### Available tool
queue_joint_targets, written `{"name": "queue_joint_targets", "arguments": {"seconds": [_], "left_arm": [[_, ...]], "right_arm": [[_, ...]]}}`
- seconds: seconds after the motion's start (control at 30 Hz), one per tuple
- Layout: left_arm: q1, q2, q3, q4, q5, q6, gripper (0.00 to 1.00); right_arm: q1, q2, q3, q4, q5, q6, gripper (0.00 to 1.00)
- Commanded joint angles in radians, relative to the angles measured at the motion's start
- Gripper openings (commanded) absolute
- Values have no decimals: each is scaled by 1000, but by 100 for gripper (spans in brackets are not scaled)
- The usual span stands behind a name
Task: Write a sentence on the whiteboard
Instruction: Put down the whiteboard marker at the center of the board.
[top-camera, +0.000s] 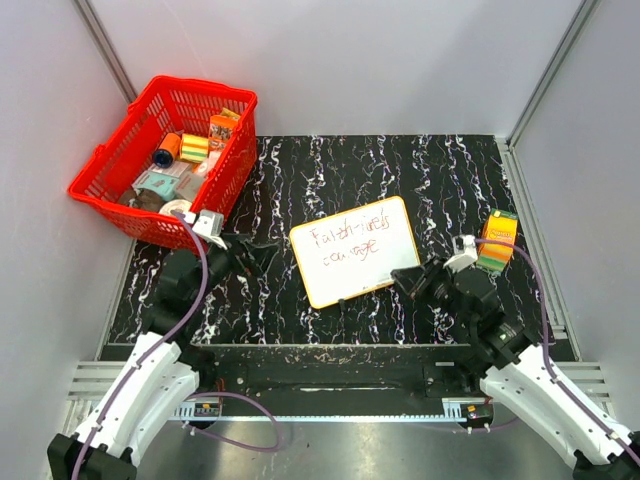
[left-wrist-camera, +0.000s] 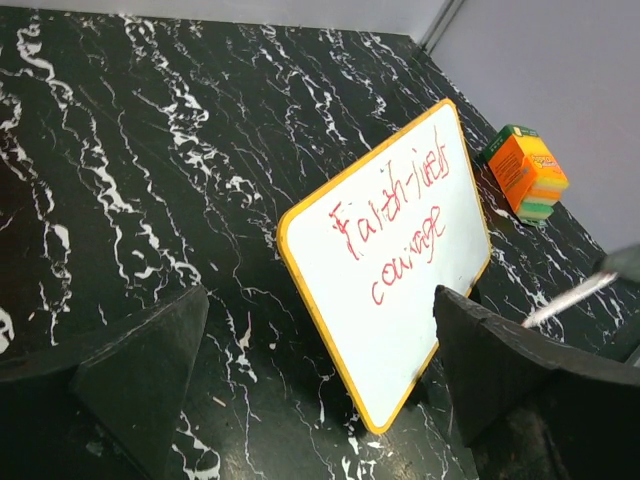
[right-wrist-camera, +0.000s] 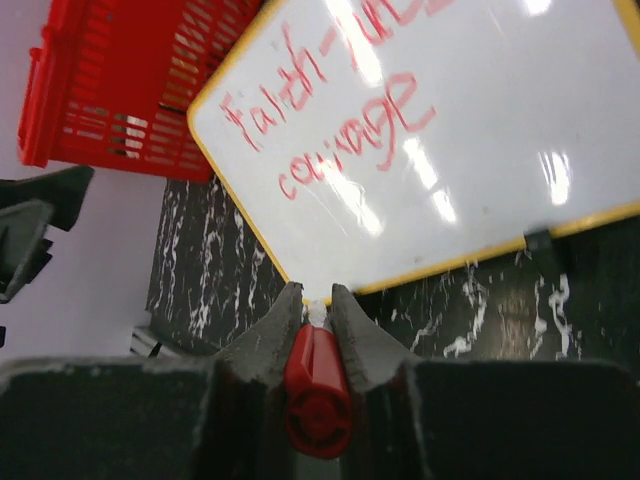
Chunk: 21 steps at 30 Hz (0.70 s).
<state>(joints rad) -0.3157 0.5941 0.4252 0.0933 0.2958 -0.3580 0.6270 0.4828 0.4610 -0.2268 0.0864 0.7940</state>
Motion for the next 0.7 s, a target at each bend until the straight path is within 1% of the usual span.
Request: {"name": "queue_joint_targets", "arguments": {"seconds": [0.0,0.1,0.2,0.33,0.43,0.57,0.67], "left_arm": [[-3,-33,86,-139,-63,-27,99],[-3,-34,130,-181,-60,-30,99],[-3,-34,158,-199,-47,-30,99],[-3,-40,172,-202,-40,-35,99],[-3,-42,173,-205,-34,-36,99],[-3,-28,176,-204,-21,-38,99],[-3,-13,179,-199,2,-38,99]], "right_arm": [[-3,-85,-160,-94,-138,267,0],[-4,-150,-270,-97,-203,381,0],[-4,-200,-320,-134,-214,413,0],[-4,-201,-317,-196,-171,410,0],[-4,-156,-312,-198,-149,409,4],[-4,-58,-305,-190,-126,412,15],[-3,-20,-289,-181,-113,406,39]]}}
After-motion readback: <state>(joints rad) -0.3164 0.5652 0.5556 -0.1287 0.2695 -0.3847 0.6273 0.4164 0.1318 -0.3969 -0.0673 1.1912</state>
